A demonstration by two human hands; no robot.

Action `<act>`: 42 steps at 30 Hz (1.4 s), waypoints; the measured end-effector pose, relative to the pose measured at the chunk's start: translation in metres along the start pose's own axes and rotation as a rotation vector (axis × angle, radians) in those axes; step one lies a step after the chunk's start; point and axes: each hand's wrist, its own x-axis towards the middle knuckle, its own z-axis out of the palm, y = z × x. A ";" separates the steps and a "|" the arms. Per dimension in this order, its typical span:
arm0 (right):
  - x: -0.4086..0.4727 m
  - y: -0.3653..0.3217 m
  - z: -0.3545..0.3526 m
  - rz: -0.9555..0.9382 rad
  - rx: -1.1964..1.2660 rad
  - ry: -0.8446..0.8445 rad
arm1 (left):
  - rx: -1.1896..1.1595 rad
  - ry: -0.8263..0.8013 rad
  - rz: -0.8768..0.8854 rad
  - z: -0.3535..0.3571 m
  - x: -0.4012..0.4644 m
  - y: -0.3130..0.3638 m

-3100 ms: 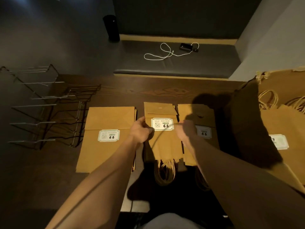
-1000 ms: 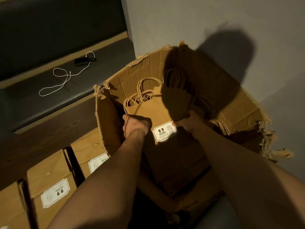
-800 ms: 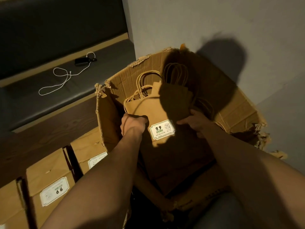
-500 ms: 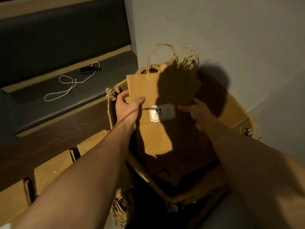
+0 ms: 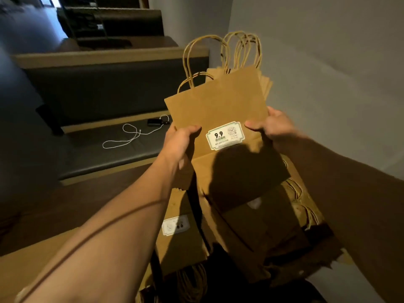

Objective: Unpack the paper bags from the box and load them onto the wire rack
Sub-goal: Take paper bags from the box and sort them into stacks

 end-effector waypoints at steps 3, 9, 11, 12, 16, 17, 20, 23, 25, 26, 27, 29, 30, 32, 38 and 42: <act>-0.009 -0.046 0.034 -0.087 0.005 -0.035 | -0.027 0.036 0.108 -0.023 -0.011 0.028; -0.018 -0.088 0.108 -0.170 -0.038 -0.139 | -0.022 0.045 0.165 -0.091 -0.034 0.060; -0.020 -0.091 0.134 -0.178 -0.047 -0.188 | -0.086 0.057 0.168 -0.117 -0.045 0.066; -0.020 -0.091 0.146 -0.188 -0.033 -0.205 | -0.139 0.055 0.161 -0.130 -0.049 0.069; -0.019 -0.081 0.195 -0.178 0.037 -0.239 | -0.185 -0.042 0.022 -0.178 -0.075 0.086; -0.020 -0.074 0.208 -0.152 0.039 -0.250 | -0.137 -0.034 -0.009 -0.190 -0.083 0.088; -0.026 -0.040 0.245 -0.022 0.018 -0.286 | -0.037 0.109 -0.011 -0.224 -0.099 0.082; -0.038 -0.001 0.277 0.101 -0.017 -0.278 | 0.034 0.224 -0.036 -0.255 -0.119 0.066; -0.045 0.021 0.293 0.140 0.004 -0.235 | -0.043 0.216 -0.146 -0.268 -0.137 0.057; -0.049 0.031 0.301 0.165 0.032 -0.226 | -0.087 0.222 -0.181 -0.278 -0.145 0.053; -0.052 0.040 0.308 0.191 0.062 -0.223 | -0.113 0.231 -0.197 -0.286 -0.150 0.048; -0.057 0.053 0.317 0.233 0.093 -0.257 | -0.164 0.258 -0.201 -0.299 -0.157 0.040; -0.059 0.057 0.321 0.247 0.103 -0.279 | -0.194 0.283 -0.192 -0.307 -0.158 0.035; -0.060 0.063 0.326 0.277 0.133 -0.317 | -0.232 0.326 -0.180 -0.316 -0.162 0.028; -0.067 0.075 0.325 0.425 0.291 -0.551 | -0.277 0.386 -0.212 -0.342 -0.176 0.016; -0.073 0.081 0.329 0.473 0.236 -0.665 | -0.271 0.400 -0.203 -0.355 -0.179 0.005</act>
